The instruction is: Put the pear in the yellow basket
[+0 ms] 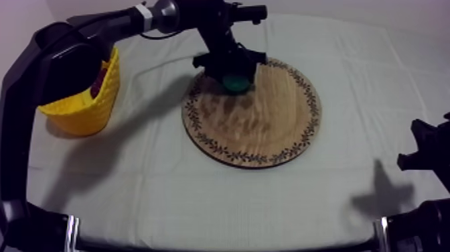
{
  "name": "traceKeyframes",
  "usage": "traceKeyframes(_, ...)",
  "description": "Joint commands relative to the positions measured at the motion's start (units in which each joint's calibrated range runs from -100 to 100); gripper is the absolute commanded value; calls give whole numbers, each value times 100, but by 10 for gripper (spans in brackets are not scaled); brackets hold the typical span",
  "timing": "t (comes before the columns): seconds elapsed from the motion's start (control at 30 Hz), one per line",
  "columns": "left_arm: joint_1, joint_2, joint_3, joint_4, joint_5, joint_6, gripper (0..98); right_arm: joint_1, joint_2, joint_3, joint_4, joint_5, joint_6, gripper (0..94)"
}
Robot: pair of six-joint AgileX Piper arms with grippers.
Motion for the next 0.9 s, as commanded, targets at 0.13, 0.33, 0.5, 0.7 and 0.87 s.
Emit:
traceKeyframes(0.13, -6, -10, 36, 1, 7, 31, 429, 1, -5, 0, 2, 4, 0, 3)
traceKeyframes(0.33, -11, -362, 389, -43, -5, 58, 409, 1, -5, 0, 2, 4, 0, 3)
traceKeyframes(0.5, -35, -1155, 865, -244, -43, 57, 424, 1, -5, 0, 2, 4, 0, 3)
traceKeyframes(0.7, -110, -2546, 1972, -433, -245, -168, 440, 0, -5, 0, 2, 4, 0, 3)
traceKeyframes(0.87, -129, -3759, 3374, -454, -597, -310, 456, 1, -5, 0, 2, 4, 0, 3)
